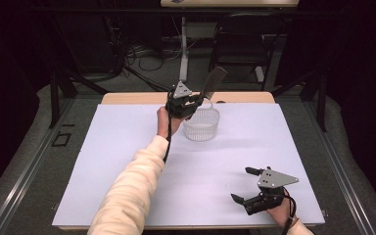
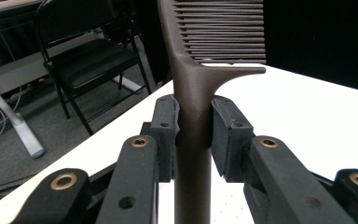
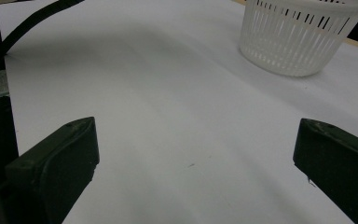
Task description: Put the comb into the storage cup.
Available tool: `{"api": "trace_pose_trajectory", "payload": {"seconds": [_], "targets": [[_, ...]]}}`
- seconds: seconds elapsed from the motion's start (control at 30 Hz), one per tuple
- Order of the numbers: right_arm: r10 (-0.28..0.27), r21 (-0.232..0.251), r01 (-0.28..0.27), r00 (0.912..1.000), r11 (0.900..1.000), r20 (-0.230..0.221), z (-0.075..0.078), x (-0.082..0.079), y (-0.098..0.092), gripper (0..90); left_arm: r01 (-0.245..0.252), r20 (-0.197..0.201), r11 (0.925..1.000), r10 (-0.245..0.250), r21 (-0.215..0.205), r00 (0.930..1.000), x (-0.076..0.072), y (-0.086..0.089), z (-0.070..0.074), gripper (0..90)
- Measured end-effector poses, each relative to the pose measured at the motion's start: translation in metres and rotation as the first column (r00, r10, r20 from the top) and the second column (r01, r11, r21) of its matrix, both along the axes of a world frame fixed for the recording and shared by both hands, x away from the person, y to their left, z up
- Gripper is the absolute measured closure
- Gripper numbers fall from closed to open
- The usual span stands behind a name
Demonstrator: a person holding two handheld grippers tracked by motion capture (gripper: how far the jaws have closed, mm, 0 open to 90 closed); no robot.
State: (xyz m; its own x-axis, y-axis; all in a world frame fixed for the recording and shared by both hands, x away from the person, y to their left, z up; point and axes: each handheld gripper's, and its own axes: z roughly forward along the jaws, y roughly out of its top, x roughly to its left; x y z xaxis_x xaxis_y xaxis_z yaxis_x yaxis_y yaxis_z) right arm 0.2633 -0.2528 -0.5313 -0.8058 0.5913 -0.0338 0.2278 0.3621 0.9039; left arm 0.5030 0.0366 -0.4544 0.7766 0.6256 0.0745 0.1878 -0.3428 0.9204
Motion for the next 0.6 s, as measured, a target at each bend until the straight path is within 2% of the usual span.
{"api": "trace_pose_trajectory", "payload": {"seconds": [0.13,0.37,0.6], "targets": [[0.001,0.0,-0.001,1.0,1.0,-0.005,-0.0001,-0.0001,0.0002,0.0,0.018,-0.018,0.9996,-0.018,0.022,0.9997,0.0015,-0.0022,-0.0018,72.1],[0.0,0.0,0.0,1.0,1.0,-0.005,-0.0001,-0.0002,0.0002,0.0,0.032,-0.026,0.9985,-0.031,0.046,0.9992,0.0033,-0.0046,-0.0042,72.1],[0.001,-0.001,-0.001,1.0,1.0,-0.002,0.0001,-0.0001,-0.0001,0.0,0.061,-0.058,0.9959,-0.057,0.067,0.9967,0.0058,-0.008,-0.0084,72.1]]}}
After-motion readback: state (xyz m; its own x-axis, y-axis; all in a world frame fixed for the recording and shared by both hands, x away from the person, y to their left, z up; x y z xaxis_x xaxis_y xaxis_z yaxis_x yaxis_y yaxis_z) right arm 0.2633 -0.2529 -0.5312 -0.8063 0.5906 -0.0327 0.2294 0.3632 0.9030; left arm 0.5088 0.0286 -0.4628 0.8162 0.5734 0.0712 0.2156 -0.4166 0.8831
